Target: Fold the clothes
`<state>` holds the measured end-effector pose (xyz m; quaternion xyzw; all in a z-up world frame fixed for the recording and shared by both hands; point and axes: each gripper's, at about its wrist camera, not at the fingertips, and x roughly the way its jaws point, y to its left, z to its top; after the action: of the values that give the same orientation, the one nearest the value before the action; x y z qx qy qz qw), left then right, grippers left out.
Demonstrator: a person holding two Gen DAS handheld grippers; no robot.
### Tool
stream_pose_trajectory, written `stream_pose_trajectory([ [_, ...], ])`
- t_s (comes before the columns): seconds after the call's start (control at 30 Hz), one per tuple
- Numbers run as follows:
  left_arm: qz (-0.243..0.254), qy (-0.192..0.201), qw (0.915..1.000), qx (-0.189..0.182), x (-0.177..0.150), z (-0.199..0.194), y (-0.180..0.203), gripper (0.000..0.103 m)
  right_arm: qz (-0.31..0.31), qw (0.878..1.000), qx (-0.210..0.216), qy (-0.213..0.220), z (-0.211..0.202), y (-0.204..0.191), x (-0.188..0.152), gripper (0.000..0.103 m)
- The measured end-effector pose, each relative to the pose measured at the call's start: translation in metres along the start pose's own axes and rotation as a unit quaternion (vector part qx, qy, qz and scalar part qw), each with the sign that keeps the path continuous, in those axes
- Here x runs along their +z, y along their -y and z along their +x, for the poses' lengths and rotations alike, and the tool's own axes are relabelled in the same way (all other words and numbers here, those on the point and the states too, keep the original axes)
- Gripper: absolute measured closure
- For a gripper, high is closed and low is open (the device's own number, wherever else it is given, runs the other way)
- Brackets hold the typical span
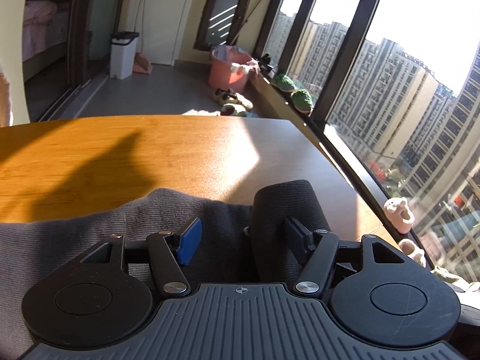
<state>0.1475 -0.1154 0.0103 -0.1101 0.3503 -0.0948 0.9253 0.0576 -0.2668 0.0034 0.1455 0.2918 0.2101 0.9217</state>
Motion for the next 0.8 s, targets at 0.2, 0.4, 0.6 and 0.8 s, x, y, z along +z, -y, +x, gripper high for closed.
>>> stream_pose_trajectory([
  [0.2,-0.036,0.007,0.9992,-0.018,0.002,-0.021,-0.015,0.040,-0.174,0.981,-0.076,0.021,0.002,-0.061,-0.012,0.058],
  [0.4,-0.033,0.045,0.9981,-0.025,0.017,-0.049,-0.015,0.031,-0.325,0.937,-0.121,0.047,0.010,-0.111,-0.042,0.058],
  [0.6,-0.005,0.015,0.9997,0.017,0.010,-0.035,-0.021,0.028,-0.229,0.969,-0.082,0.035,0.007,-0.089,-0.027,0.049],
  [0.8,-0.033,0.003,0.9989,0.033,0.000,-0.030,-0.043,0.028,-0.093,0.995,-0.032,0.005,0.011,-0.059,-0.013,0.031],
])
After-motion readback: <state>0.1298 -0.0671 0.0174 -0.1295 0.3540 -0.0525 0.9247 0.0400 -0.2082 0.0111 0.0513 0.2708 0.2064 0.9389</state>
